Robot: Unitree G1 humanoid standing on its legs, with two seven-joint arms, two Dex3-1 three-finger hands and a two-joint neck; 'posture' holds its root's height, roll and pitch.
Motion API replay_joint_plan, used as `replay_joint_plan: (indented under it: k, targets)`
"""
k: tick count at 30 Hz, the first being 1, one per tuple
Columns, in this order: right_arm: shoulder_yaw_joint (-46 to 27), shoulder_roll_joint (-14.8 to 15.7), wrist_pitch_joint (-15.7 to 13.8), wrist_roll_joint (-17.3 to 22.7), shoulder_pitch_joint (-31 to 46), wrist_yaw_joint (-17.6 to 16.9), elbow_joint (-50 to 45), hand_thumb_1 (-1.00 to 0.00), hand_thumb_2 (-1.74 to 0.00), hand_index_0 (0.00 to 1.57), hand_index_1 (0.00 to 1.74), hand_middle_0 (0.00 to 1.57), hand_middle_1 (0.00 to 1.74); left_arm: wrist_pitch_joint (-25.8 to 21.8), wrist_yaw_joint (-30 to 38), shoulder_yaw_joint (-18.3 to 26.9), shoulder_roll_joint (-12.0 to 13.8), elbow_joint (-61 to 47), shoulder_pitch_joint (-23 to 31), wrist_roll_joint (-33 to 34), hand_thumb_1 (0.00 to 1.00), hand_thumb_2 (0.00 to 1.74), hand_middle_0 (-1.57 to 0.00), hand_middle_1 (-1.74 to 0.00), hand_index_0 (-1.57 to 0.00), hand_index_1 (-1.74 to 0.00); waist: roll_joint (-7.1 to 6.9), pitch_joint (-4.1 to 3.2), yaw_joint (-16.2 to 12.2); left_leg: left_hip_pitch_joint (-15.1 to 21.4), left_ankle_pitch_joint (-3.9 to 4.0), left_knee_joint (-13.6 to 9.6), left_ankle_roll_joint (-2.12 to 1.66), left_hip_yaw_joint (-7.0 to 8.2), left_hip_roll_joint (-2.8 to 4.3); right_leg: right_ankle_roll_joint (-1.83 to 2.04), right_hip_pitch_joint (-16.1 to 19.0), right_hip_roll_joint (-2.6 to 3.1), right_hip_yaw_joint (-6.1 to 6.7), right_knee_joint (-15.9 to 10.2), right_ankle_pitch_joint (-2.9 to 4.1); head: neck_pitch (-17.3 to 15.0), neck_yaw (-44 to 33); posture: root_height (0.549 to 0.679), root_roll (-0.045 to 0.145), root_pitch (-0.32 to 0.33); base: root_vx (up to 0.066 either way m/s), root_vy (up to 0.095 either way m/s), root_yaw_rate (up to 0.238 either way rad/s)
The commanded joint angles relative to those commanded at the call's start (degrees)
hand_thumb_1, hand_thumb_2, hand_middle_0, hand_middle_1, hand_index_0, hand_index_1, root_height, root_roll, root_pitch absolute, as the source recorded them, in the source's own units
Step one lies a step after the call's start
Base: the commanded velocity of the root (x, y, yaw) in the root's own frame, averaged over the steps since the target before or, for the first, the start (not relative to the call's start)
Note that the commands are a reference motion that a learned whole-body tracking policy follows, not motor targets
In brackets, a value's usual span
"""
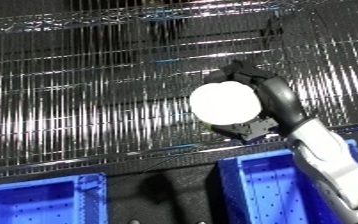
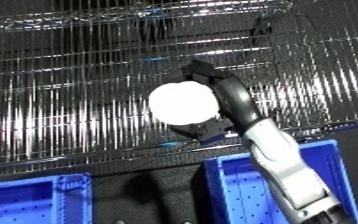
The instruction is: Pick up the object and place it into the box
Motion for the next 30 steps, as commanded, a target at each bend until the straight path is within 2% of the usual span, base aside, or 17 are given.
replay_joint_plan:
  k: [4, 8, 13, 17, 20, 24, 27, 30]
  targets:
    - [-1.2, -0.9, -0.4, -1.4, 2.7, -0.6, -3.2, -0.85, -1.48, 1.33, 1.48, 1.33, 1.48, -0.3, 0.2, 0.7, 0.0, 0.3, 0.0, 0.0, 0.00, 0.00, 0.00, 0.00, 0.00, 0.00, -0.68, 0.00, -0.9, 2.0, 0.61, -1.9, -0.13, 0.31, 0.44, 0.06, 1.8, 0.42, 0.10, -1.9, 0.56, -0.1, -1.2, 0.613, 0.070, 0.061, -0.021, -0.020, -0.091]
    - [-4.3, -2.6, -0.8, -3.4, 7.7, -3.2, -10.0, -0.85, -1.48, 1.33, 1.48, 1.33, 1.48, -0.2, 0.8, 2.4, -0.1, 0.3, 0.0, -0.1, 0.00, 0.00, 0.00, 0.00, 0.00, 0.00, -1.79, 0.00, -2.5, 3.8, 0.95, -3.4, -0.26, 0.74, 1.18, 0.10, 3.4, 1.11, 0.31, -3.7, 1.04, -0.5, -3.8, 0.618, 0.070, 0.055, -0.032, -0.027, -0.153]
    - [-10.6, -4.5, -1.7, -5.7, 17.2, -7.3, -20.8, -0.85, -1.48, 1.33, 1.48, 1.33, 1.48, 0.1, 1.4, 5.1, -0.2, 0.0, 0.6, -0.4, 0.00, 0.00, 0.00, 0.00, 0.00, 0.00, -3.09, 0.00, -5.0, 5.5, 0.88, -4.4, -0.19, 1.54, 2.12, 0.13, 4.8, 2.17, 1.01, -5.3, 1.45, -0.5, -6.0, 0.622, 0.067, 0.050, -0.046, -0.024, -0.169]
    - [-16.6, -5.2, -3.5, -7.2, 26.7, -10.7, -28.5, -0.85, -1.48, 1.33, 1.48, 1.33, 1.48, 0.5, 1.7, 7.8, -0.6, 0.1, 1.7, -0.3, 0.00, 0.00, 0.00, 0.00, 0.00, 0.00, -4.02, 0.00, -7.5, 6.7, 0.71, -5.0, -0.02, 2.43, 2.88, 0.11, 5.6, 3.14, 1.86, -6.2, 1.72, -1.2, -5.6, 0.624, 0.066, 0.048, -0.054, -0.016, -0.192]
    - [-20.7, -4.8, -5.8, -8.0, 33.4, -13.7, -32.2, -0.85, -1.48, 1.33, 1.48, 1.33, 1.48, 0.2, 1.8, 9.5, -1.2, 0.9, 2.8, 0.0, 0.00, 0.00, 0.00, 0.00, 0.00, 0.00, -4.49, 0.00, -9.2, 7.8, 0.65, -5.6, 0.07, 3.08, 3.30, 0.05, 6.4, 3.82, 2.47, -6.8, 1.77, -1.5, -5.4, 0.626, 0.066, 0.045, -0.041, 0.002, -0.196]
    - [-25.6, -2.6, -10.5, -6.4, 41.4, -16.9, -34.2, -0.85, -1.48, 1.33, 1.48, 1.33, 1.48, -0.9, 1.9, 11.0, -2.5, 2.5, 4.0, 0.1, 0.00, 0.00, 0.00, 0.00, 0.00, 0.00, -4.75, 0.00, -11.3, 9.1, 0.83, -6.3, 0.09, 3.92, 3.70, 0.00, 7.2, 4.50, 3.22, -7.6, 1.84, -1.9, -5.1, 0.628, 0.068, 0.040, -0.042, 0.026, -0.204]
    - [-28.5, -0.1, -13.4, -4.8, 46.4, -18.4, -32.6, -0.85, -1.48, 1.33, 1.48, 1.33, 1.48, -1.6, 2.0, 11.6, -3.6, 3.2, 4.4, -0.2, 0.00, 0.00, 0.00, 0.00, 0.00, 0.00, -4.74, 0.00, -12.5, 10.0, 1.01, -6.9, 0.13, 4.48, 3.81, 0.02, 7.6, 4.86, 3.74, -8.4, 1.97, -2.4, -4.3, 0.630, 0.071, 0.039, -0.048, 0.047, -0.173]
    - [-30.3, 1.1, -14.3, -4.2, 49.5, -19.6, -28.9, -0.85, -1.48, 1.33, 1.48, 1.33, 1.48, -2.0, 2.2, 11.6, -4.4, 3.5, 4.2, -0.7, 0.00, 0.00, 0.00, 0.00, 0.00, 0.00, -4.59, 0.00, -13.2, 10.6, 1.11, -7.6, 0.17, 4.93, 3.72, 0.04, 8.1, 5.13, 4.06, -9.4, 2.22, -3.2, -2.9, 0.632, 0.073, 0.039, -0.047, 0.050, -0.111]
